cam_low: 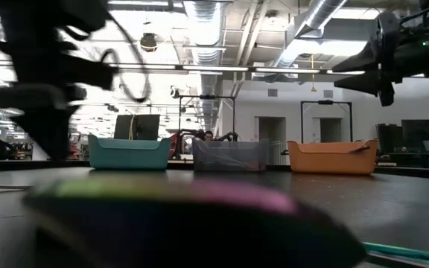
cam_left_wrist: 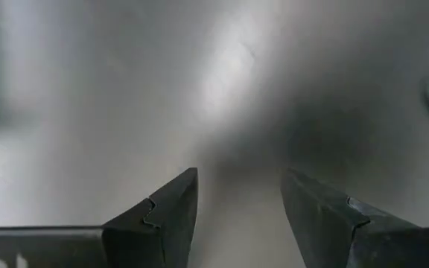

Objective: Sort silverware by color (type)
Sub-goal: Put the blue spoon into the orange bin

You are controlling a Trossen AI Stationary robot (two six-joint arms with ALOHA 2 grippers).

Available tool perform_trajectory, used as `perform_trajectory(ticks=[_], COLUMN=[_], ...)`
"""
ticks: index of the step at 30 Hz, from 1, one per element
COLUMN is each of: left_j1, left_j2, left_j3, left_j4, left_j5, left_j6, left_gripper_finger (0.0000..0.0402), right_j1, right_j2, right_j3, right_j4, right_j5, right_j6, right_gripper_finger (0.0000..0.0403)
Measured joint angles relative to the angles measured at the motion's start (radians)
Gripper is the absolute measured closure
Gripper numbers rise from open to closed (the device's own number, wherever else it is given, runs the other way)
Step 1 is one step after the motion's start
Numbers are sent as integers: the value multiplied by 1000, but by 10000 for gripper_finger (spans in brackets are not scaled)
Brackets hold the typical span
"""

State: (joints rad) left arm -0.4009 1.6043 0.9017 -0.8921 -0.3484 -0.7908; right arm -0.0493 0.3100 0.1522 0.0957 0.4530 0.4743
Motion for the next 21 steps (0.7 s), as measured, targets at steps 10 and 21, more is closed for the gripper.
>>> perform_trajectory(ticks=[10, 21], left_j1=[-200, -288], left_j2=[0, 0], left_j3=[-1, 0], left_j4=[2, 101], left_j5=[165, 310], left_j6=[-186, -243], left_gripper_finger=[219, 219], right_j1=[91, 106], right_j2=[277, 564], right_j3=[0, 0], right_j4=[271, 551], right_j5=[95, 81], right_j6=[-56, -30], right_gripper_finger=[210, 210])
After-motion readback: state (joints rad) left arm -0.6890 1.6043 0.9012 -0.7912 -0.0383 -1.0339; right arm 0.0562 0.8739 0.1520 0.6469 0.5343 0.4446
